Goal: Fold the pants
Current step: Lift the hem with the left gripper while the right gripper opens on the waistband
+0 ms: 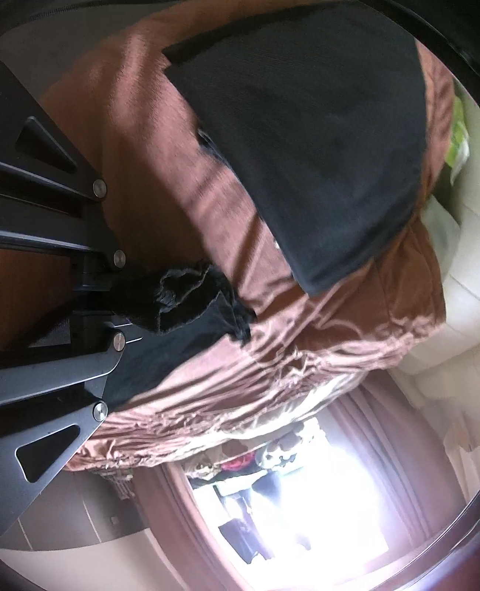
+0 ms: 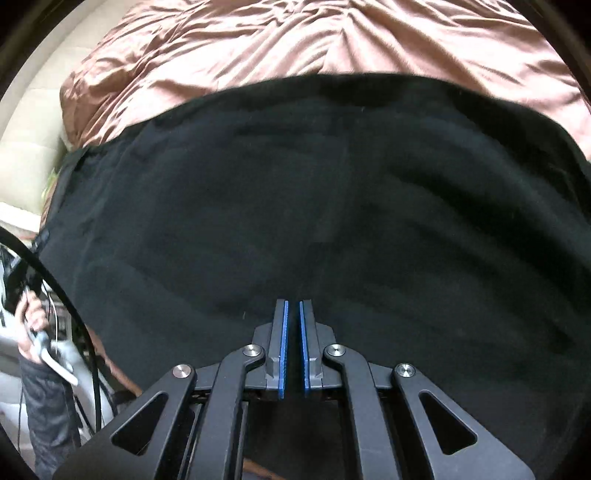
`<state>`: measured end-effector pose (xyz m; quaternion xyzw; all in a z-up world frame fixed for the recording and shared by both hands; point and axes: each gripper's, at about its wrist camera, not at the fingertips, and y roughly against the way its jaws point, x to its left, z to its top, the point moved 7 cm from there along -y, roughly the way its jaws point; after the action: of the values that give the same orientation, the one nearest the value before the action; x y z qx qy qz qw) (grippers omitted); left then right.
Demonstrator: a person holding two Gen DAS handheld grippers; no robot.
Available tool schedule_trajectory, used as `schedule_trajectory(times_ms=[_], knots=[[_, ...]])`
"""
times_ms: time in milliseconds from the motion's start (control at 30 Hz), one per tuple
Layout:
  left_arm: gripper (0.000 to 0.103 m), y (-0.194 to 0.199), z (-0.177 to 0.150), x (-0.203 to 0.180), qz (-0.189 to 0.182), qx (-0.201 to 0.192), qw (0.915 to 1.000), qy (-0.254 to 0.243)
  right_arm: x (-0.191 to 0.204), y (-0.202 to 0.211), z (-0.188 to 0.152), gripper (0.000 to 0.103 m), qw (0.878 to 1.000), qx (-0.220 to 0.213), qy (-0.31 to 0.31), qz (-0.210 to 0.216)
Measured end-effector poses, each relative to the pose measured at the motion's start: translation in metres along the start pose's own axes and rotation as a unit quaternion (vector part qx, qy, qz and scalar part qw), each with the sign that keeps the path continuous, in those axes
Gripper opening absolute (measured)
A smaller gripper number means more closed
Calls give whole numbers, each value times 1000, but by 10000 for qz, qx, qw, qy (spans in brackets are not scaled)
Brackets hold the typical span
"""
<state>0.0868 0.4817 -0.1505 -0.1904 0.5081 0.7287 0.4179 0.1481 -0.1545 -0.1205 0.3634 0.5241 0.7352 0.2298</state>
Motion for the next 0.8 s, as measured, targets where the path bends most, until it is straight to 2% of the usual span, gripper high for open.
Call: schedule_trajectory(times_ms=[333,433,733,800], knots=[[5,28,24,-87,-466,-95,9973,-554,19,-4,-24,3,9986,343,128,374],[5,39,28,-120,-626,-169,9948,-781,21,-2,-28,3,9979,324,156,545],[5,71,26,-235,-928,-280,9828,-1571,-9,51,-35,3,9940,-699,-71,842],[5,76,23,-257,-970,-277,9795,-1743,-19,63,-43,8,9921,-905,-109,864]])
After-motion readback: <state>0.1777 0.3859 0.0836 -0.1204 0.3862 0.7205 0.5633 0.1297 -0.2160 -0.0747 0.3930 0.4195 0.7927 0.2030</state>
